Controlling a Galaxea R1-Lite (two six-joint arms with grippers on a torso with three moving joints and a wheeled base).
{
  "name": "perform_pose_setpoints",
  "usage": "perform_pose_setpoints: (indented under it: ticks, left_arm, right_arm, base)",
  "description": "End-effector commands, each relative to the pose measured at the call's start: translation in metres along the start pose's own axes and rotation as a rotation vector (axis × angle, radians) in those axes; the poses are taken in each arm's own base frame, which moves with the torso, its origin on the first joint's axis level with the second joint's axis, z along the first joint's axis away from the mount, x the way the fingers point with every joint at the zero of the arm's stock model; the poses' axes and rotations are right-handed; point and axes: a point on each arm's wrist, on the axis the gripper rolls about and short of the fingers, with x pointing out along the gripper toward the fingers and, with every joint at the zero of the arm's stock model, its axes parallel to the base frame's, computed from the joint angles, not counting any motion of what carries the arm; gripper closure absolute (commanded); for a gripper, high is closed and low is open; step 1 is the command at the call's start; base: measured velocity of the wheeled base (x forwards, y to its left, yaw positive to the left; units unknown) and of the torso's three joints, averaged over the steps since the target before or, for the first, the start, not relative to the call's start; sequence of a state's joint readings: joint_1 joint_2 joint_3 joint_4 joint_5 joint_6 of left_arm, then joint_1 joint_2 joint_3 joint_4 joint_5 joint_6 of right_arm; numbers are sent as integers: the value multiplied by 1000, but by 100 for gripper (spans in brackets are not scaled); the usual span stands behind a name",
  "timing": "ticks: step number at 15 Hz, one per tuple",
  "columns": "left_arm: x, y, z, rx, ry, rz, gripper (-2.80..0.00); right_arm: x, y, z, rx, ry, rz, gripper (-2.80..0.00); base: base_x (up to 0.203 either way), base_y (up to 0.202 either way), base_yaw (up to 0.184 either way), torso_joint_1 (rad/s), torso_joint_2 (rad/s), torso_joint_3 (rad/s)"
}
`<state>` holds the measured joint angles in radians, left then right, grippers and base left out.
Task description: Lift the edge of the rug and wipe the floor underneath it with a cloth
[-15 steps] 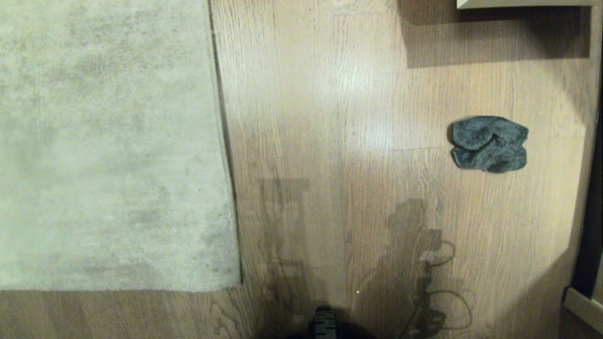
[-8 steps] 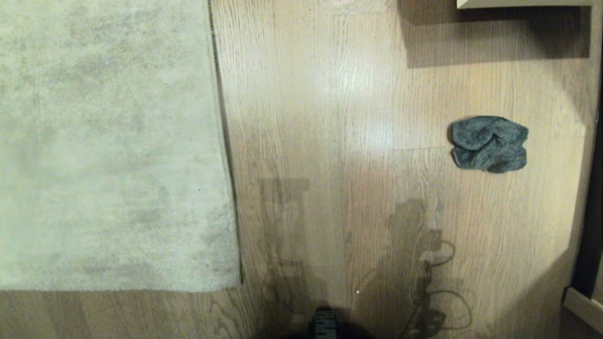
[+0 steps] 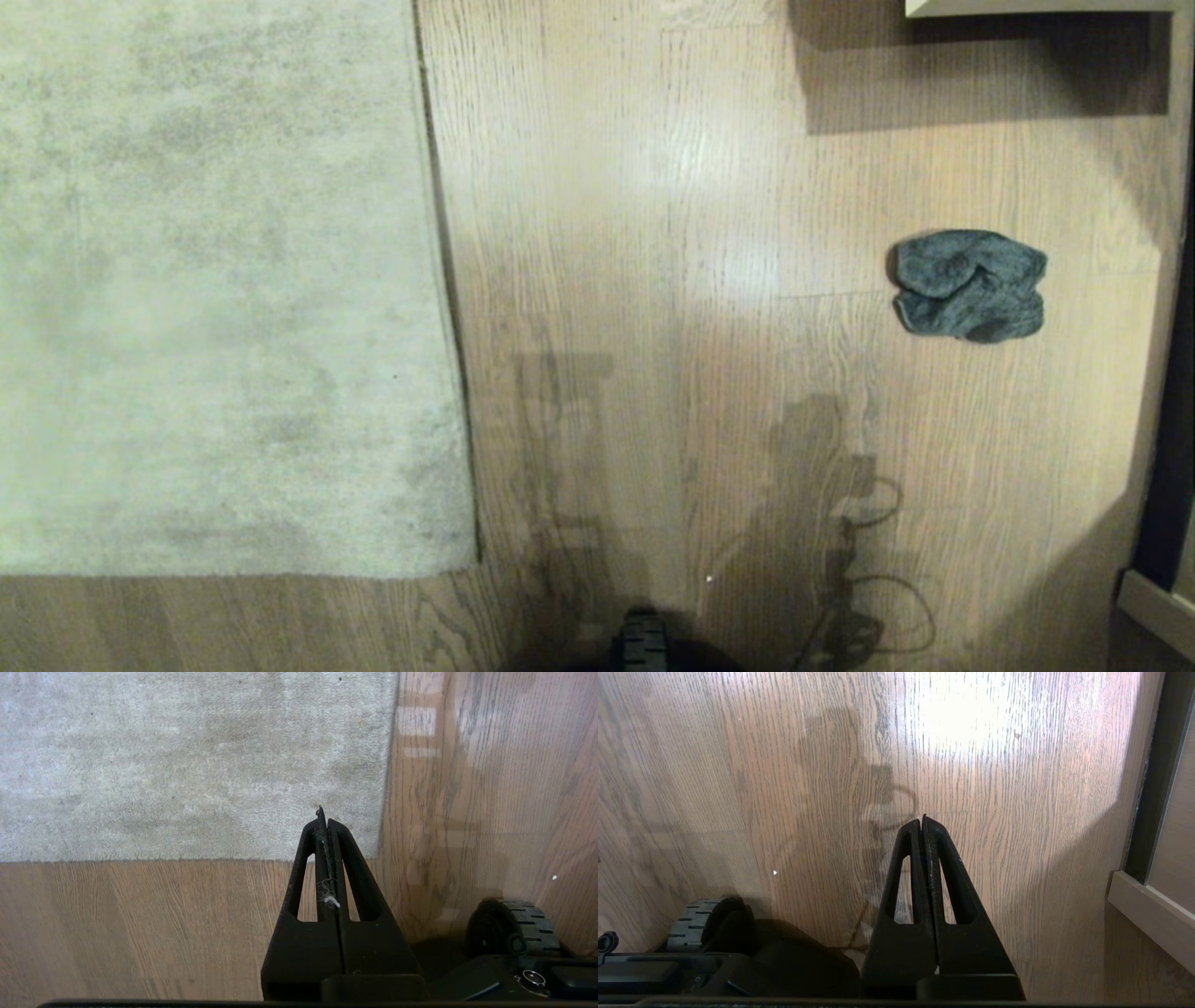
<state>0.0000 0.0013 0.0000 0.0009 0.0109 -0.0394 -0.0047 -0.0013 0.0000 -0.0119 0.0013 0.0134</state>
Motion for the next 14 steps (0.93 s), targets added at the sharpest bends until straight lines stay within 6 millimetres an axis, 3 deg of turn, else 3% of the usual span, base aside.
perform_pose_setpoints:
  ticks: [1, 10, 14]
  left_arm:
    - [0, 0, 0, -1, -1, 1, 0]
    - [0, 0, 0, -1, -1, 0, 0]
    - [0, 0, 0, 1, -1, 0, 0]
  right_arm:
    - [0, 0, 0, 0, 1, 0, 0]
    - [0, 0, 0, 0, 1, 0, 0]
    - [0, 0, 0, 0, 1, 0, 0]
  base:
    - [0, 0, 0, 0, 0, 0]
    - [0, 0, 0, 0, 0, 0]
    - [0, 0, 0, 2, 1, 138]
